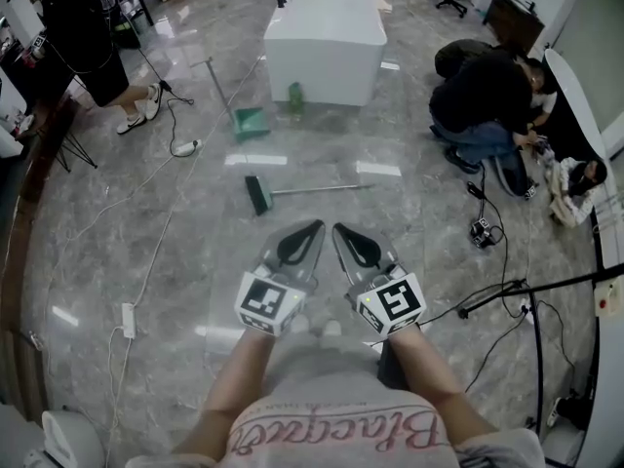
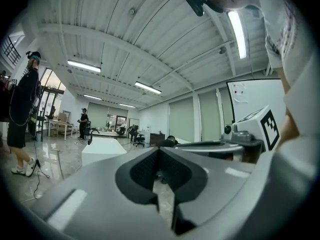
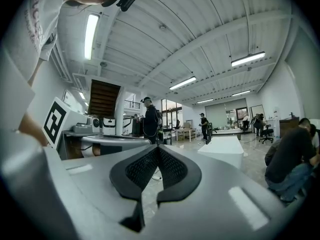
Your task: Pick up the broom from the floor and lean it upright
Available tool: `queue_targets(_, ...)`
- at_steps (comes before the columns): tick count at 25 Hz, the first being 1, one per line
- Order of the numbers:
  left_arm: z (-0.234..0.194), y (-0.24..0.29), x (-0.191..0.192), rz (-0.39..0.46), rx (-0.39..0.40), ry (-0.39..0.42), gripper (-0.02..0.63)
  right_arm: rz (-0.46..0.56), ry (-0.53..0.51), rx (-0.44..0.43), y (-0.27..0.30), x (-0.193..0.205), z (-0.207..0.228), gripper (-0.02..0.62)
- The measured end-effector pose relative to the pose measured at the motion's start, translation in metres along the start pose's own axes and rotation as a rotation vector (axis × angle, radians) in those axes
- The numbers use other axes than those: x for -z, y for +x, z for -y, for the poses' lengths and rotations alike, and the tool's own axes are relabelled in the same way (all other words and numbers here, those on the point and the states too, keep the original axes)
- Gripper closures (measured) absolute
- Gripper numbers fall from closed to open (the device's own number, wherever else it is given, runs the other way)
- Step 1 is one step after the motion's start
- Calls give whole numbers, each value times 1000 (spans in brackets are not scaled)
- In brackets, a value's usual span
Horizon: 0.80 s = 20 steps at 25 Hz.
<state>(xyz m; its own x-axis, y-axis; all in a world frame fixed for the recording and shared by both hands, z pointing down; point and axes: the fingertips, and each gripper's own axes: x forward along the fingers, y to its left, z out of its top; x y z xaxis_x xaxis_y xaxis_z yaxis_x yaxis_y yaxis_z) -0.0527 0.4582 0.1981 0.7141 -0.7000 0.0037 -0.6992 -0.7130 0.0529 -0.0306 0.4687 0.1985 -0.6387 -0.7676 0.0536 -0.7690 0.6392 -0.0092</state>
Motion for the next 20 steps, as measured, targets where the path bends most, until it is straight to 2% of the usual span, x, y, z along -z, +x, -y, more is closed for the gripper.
queue_targets(4, 4, 5, 6, -16, -24, -5, 606, 14, 42, 9, -11, 3, 11, 594)
queue_targets(11, 7, 15, 21, -50, -44, -38, 606, -24, 91, 11, -17, 23, 29, 594)
queue_targets(16, -12, 33, 29, -71, -46, -54, 606, -47, 109, 11, 0, 30, 50, 594)
queue_targets(20, -47, 62, 36, -83, -38, -64, 606, -58, 113, 18, 33, 34, 76, 594)
